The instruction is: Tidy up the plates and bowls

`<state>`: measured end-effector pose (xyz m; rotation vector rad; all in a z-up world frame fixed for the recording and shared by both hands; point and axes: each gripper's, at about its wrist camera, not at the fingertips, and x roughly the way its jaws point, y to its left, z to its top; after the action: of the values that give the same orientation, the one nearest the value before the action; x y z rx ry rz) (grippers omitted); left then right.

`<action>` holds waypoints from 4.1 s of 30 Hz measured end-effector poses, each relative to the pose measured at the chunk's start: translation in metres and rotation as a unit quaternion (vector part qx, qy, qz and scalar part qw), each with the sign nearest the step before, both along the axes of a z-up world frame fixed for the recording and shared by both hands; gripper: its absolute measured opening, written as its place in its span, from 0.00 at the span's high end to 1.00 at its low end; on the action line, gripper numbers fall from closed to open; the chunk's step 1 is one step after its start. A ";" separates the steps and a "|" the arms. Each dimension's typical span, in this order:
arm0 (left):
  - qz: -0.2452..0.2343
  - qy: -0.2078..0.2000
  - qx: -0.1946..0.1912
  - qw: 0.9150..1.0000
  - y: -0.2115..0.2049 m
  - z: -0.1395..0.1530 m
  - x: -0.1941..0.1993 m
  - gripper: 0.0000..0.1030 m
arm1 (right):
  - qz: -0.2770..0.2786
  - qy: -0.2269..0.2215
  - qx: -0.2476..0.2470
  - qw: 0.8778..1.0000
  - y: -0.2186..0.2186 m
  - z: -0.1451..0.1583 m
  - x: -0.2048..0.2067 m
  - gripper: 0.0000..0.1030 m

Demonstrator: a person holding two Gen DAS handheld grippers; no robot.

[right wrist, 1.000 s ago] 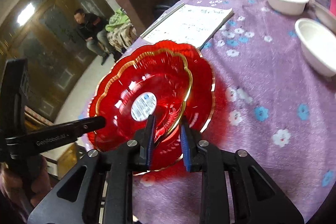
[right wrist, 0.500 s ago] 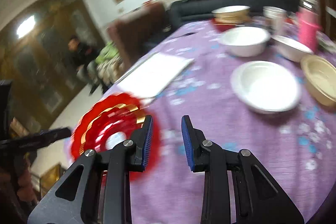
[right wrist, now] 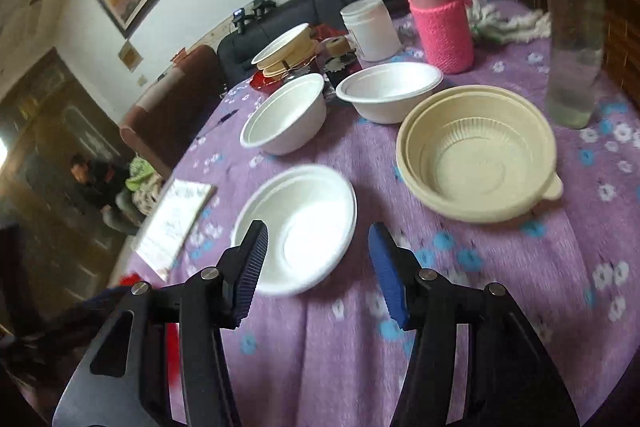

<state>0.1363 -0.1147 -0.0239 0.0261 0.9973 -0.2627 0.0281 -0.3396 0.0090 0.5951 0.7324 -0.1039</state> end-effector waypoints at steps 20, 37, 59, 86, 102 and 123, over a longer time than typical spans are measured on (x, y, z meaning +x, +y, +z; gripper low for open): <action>-0.006 0.001 0.010 1.000 -0.072 -0.030 0.055 0.33 | 0.022 0.028 0.112 0.993 -0.034 -0.050 0.044 0.48; -0.034 0.019 0.037 0.999 -0.072 -0.060 0.062 0.55 | 0.028 0.029 0.112 0.993 -0.023 -0.074 0.055 0.53; -0.074 0.055 -0.066 0.994 -0.068 -0.061 0.067 0.92 | 0.008 0.042 0.057 0.997 -0.014 -0.077 0.050 0.90; 0.048 -0.052 -0.055 0.996 0.080 0.014 -0.027 0.91 | 0.130 -0.067 0.031 0.989 0.122 -0.006 0.014 0.89; 0.137 -0.105 -0.037 0.984 0.195 0.034 -0.077 0.90 | 0.226 -0.067 -0.005 0.972 0.256 0.018 0.004 0.89; 0.170 -0.041 -0.030 0.984 0.258 -0.009 -0.065 0.90 | 0.272 -0.013 -0.033 0.962 0.330 -0.021 0.023 0.89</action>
<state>0.0716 0.1432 -0.0324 -0.1850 0.8956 0.0213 0.0507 -0.0094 -0.0120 0.3155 0.8398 0.3867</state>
